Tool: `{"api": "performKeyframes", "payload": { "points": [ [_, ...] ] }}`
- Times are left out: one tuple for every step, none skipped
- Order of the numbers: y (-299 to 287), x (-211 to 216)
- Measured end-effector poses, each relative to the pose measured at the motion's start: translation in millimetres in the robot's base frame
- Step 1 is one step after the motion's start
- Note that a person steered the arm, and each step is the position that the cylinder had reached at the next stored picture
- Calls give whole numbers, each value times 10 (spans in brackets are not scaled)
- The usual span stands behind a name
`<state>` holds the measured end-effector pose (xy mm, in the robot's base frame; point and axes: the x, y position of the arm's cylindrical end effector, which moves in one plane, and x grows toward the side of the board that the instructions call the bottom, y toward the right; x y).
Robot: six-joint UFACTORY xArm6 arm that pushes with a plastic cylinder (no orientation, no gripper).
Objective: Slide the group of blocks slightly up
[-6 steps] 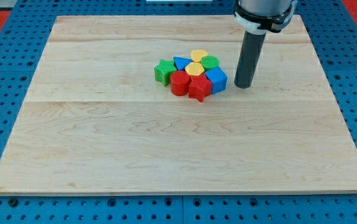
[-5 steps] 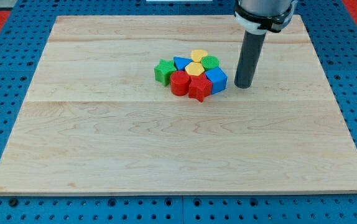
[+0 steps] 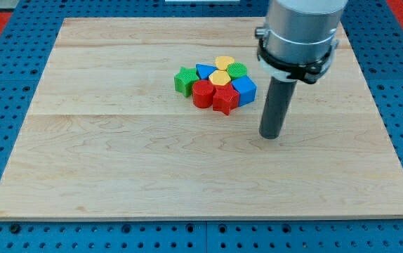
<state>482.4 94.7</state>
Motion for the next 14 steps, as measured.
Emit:
{"api": "performKeyframes", "payload": {
  "points": [
    [-13, -86],
    [-69, -145],
    [-282, -145],
    [-486, -145],
    [-639, -145],
    [-755, -145],
    [-765, -184],
    [-605, -286],
    [-319, -418],
    [-252, -610],
    [-252, -817],
    [-252, -926],
    [-252, -928],
    [-252, -962]
  ]
}}
